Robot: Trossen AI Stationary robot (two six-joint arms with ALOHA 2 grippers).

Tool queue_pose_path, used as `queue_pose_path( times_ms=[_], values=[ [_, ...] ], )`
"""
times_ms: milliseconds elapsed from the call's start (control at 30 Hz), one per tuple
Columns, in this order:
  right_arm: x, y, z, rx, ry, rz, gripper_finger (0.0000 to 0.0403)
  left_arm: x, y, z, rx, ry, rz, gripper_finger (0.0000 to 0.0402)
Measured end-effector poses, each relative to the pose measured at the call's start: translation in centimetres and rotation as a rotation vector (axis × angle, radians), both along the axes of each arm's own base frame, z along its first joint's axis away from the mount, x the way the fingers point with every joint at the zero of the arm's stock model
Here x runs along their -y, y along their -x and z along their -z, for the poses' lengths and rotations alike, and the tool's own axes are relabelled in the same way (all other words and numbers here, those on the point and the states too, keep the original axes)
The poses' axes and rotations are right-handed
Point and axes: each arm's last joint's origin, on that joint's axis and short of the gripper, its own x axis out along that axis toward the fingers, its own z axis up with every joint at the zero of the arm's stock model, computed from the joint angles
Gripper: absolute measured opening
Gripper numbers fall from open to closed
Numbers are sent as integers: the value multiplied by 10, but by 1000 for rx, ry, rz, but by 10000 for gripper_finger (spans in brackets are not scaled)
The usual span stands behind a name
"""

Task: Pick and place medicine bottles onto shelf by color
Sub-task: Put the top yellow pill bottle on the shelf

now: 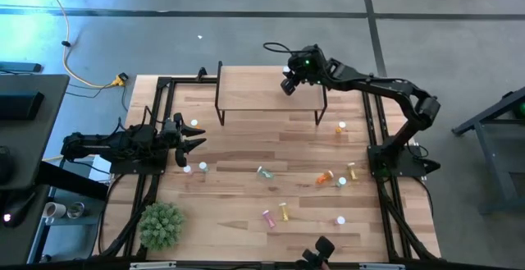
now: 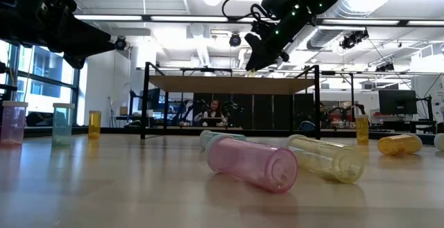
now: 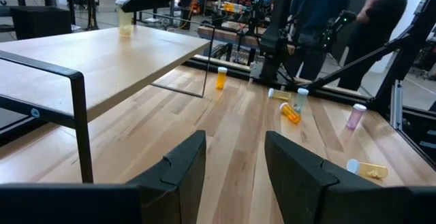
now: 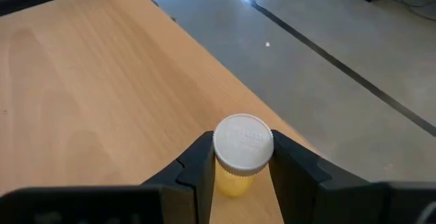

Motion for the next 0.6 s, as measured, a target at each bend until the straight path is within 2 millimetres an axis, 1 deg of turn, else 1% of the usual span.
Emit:
queue_pose_path(
  times_ms=[600],
  values=[
    [-1,1,1,-31,3,-14,115,0,0,0,-1,-3,0,142]
  ],
)
